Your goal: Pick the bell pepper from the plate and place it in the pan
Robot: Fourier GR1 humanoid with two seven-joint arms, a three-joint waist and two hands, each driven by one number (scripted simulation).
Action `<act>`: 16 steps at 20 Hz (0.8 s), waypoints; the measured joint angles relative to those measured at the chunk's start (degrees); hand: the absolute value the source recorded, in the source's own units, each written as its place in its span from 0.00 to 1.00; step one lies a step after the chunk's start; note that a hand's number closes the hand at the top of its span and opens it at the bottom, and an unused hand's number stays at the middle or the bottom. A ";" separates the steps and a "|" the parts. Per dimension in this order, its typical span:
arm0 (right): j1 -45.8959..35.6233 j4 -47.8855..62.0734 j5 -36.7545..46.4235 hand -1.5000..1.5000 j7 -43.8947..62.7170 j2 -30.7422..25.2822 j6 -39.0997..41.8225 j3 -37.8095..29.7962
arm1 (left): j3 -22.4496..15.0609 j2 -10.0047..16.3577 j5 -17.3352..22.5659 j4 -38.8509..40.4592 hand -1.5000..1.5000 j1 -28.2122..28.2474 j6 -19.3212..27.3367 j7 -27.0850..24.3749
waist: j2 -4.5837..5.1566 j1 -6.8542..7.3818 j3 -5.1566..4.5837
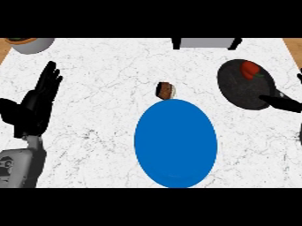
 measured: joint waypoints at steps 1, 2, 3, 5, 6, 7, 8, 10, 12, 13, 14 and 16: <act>1.12 -0.83 -0.92 0.00 -0.80 -0.33 2.51 -0.23 | 0.03 -0.16 -0.28 -0.40 0.50 0.93 0.37 -0.35 | -0.17 -0.35 -0.03; 2.63 -1.85 -1.72 0.00 -1.63 -0.33 4.69 -0.28 | 0.01 -0.20 -0.35 -1.15 0.50 1.53 0.55 0.16 | -0.33 -0.66 -0.08; 3.98 -3.17 -2.45 0.00 -2.09 -0.27 6.83 -0.19 | 0.03 -0.43 -0.49 -1.24 0.50 2.06 0.83 -0.07 | -0.47 -1.00 -0.10; 6.68 -6.81 -3.86 0.00 -2.07 -0.30 10.34 0.11 | 0.72 0.01 -0.31 -1.42 0.50 2.65 0.75 -0.09 | -0.72 -1.63 -0.18; 8.59 -8.76 -4.58 0.00 -2.47 -0.21 11.87 0.18 | 1.25 0.41 0.01 -1.11 0.50 2.65 0.38 -0.45 | -0.78 -1.86 -0.21; 10.64 -10.73 -5.18 0.00 -2.71 -0.18 13.49 0.32 | 1.49 0.65 0.08 -1.31 0.50 2.86 0.33 -0.29 | -0.89 -2.18 -0.24; 12.30 -13.35 -5.76 0.00 -2.20 0.24 14.58 0.63 | 1.12 0.30 -0.13 -1.87 0.50 3.51 0.45 -0.23 | -0.97 -2.35 -0.26; 16.69 -18.25 -7.04 0.00 -1.98 0.93 16.89 0.84 | 1.81 0.73 0.29 -1.21 0.50 4.01 -0.10 -1.03 | -1.04 -2.77 -0.31; 21.03 -24.02 -8.45 0.00 -1.17 2.20 18.77 1.08 | 1.59 0.24 -0.26 -0.82 0.50 3.27 0.71 -0.63 | -1.08 -3.16 -0.34; 23.15 -27.17 -9.17 0.00 0.25 2.55 19.80 1.18 | 1.69 0.42 -0.26 -1.26 0.50 3.31 0.75 -0.12 | -1.11 -3.19 -0.35; 25.31 -30.62 -9.84 0.00 1.54 3.34 20.69 1.46 | 1.77 0.70 -0.21 -1.48 0.50 3.66 0.48 0.05 | -1.13 -3.18 -0.36; 29.73 -38.37 -11.04 0.00 4.57 5.15 21.79 2.07 | 2.03 0.96 0.01 -1.43 0.50 3.48 0.18 0.26 | -1.05 -3.09 -0.36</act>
